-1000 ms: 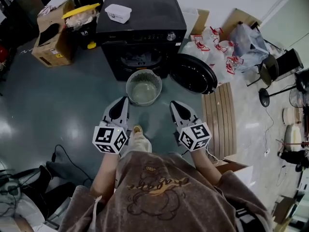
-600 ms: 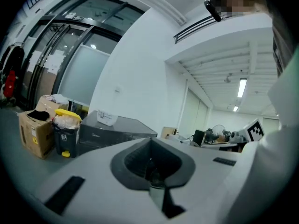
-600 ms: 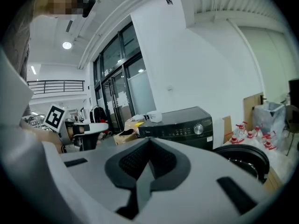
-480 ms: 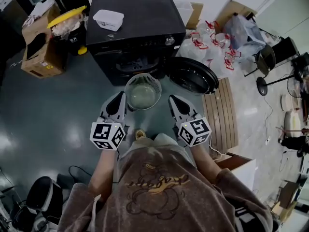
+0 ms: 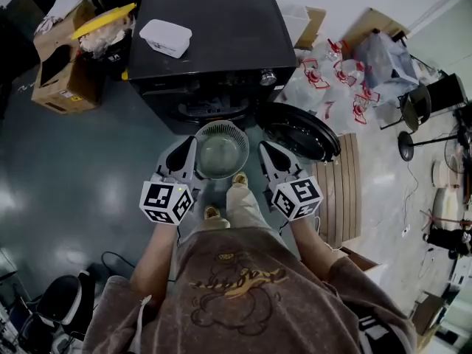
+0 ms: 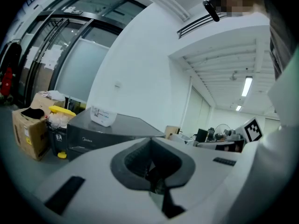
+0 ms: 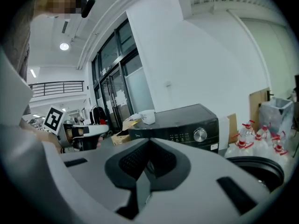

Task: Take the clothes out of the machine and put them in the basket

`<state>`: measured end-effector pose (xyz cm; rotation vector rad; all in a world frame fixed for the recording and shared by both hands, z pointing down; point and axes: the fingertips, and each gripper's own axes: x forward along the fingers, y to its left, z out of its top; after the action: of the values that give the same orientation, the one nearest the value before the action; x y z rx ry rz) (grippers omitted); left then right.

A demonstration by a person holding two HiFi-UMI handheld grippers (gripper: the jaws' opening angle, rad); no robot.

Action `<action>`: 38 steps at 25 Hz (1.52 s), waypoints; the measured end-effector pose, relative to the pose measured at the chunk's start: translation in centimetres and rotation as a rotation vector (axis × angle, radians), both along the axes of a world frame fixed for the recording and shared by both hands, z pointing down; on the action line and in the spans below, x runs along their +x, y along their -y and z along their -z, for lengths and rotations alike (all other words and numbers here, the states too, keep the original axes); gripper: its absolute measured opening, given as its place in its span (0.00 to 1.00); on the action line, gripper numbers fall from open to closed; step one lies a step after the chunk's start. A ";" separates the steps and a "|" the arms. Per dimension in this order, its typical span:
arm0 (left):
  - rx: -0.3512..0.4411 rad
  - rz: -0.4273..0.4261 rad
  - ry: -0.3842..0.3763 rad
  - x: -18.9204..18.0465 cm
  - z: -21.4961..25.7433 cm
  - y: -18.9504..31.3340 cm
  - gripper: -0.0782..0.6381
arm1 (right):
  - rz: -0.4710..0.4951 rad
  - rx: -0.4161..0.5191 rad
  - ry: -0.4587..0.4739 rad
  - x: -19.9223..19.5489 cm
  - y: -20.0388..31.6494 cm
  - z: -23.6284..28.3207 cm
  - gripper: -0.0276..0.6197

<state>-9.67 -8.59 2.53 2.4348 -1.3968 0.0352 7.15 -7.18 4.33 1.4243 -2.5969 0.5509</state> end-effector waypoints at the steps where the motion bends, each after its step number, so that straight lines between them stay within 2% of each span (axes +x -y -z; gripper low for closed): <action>1: 0.000 0.007 0.001 0.2 -0.1 0.9 0.12 | 0.012 -0.005 -0.002 0.1 1.1 -0.3 0.04; 10: -0.005 0.042 0.025 0.9 -5.3 8.1 0.12 | 0.086 -0.041 -0.021 0.6 9.1 -6.9 0.04; 14: -0.007 0.024 0.018 0.8 -10.6 9.5 0.12 | 0.089 -0.022 -0.024 0.1 10.0 -12.2 0.04; 19: -0.001 0.021 -0.001 0.2 -18.5 10.9 0.12 | 0.083 -0.032 0.016 -1.6 11.0 -20.4 0.04; 29: 0.090 0.007 0.013 0.8 -33.0 14.2 0.12 | 0.079 0.060 0.021 -3.2 15.0 -34.1 0.04; 33: 0.110 0.009 0.019 1.3 -37.4 14.8 0.12 | 0.071 0.084 -0.007 -2.5 15.8 -37.8 0.04; 38: 0.148 0.000 0.019 2.0 -39.9 14.7 0.12 | 0.023 0.046 -0.003 -1.4 16.4 -39.4 0.04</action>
<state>-7.71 -23.30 42.39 2.5600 -1.4559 -0.0467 5.74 -23.57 43.76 1.4057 -2.6368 0.4890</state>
